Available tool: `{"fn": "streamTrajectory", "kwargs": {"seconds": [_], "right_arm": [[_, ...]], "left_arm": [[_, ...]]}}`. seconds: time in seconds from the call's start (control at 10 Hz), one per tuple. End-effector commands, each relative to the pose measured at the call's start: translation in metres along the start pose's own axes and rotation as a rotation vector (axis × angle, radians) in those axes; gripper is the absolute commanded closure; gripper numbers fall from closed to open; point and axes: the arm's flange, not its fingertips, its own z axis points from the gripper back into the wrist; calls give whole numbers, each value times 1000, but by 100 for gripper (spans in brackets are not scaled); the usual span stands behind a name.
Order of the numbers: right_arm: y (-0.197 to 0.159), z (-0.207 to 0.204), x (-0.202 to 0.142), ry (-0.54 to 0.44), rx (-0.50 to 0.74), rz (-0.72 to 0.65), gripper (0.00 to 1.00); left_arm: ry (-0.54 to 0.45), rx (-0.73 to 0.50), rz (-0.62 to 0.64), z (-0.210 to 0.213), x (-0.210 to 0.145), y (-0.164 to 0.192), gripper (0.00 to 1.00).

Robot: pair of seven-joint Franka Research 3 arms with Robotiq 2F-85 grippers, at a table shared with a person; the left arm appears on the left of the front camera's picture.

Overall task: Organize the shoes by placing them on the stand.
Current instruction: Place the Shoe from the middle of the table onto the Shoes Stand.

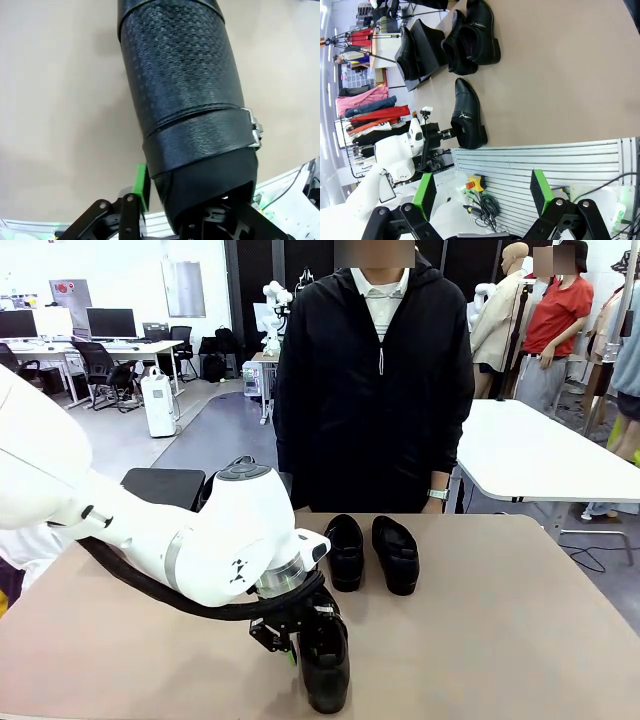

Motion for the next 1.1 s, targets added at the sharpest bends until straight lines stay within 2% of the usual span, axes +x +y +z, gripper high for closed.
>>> {"fn": "streamTrajectory", "kwargs": {"seconds": [0.0, 0.4, 0.7, 1.0], "right_arm": [[1, 1, 0, -3, 26, 19, 0], [1, 1, 0, -3, 26, 19, 0], [1, 1, 0, -3, 26, 19, 0], [1, 1, 0, -3, 26, 19, 0]], "left_arm": [[-19, 17, 22, 1, 2, -3, 100], [-51, 0, 20, 16, 2, -3, 100], [-124, -76, -69, 89, -4, -6, 100], [-232, -128, -120, 184, -26, 40, 100]]}}
